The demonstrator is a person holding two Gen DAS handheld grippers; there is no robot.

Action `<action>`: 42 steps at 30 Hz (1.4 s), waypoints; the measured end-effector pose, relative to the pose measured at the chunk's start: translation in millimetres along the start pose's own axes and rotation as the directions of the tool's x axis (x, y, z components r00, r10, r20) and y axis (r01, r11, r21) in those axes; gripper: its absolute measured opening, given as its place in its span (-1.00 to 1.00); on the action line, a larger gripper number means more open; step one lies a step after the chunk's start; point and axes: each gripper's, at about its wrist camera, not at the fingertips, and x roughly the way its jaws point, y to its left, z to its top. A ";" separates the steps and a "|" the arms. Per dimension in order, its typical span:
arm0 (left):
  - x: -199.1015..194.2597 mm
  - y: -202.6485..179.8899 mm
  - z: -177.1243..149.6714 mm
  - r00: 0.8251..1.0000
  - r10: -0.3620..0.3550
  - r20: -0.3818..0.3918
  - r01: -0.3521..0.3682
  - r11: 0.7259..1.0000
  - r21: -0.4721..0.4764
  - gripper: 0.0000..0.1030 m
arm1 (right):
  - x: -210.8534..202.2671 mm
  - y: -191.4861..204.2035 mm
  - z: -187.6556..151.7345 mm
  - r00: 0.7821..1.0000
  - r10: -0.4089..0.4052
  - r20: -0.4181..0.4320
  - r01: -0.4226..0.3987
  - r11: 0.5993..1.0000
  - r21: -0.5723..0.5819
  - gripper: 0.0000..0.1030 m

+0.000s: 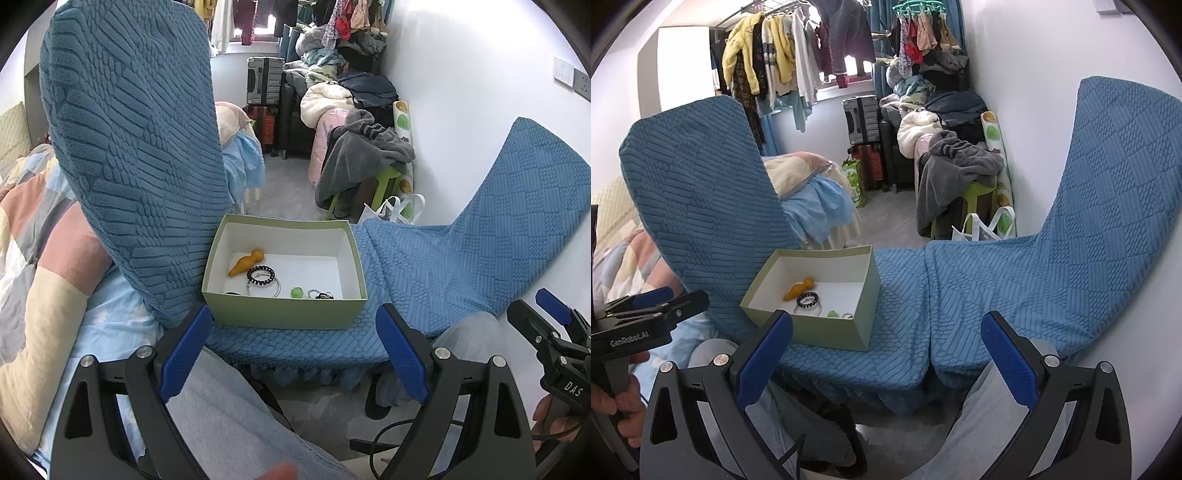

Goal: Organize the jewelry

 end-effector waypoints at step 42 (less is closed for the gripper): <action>-8.9 -3.4 -0.1 1.000 0.012 0.009 -0.012 1.000 0.013 0.78 | -2.9 5.2 2.7 1.000 -0.003 0.002 0.003 1.000 0.000 0.99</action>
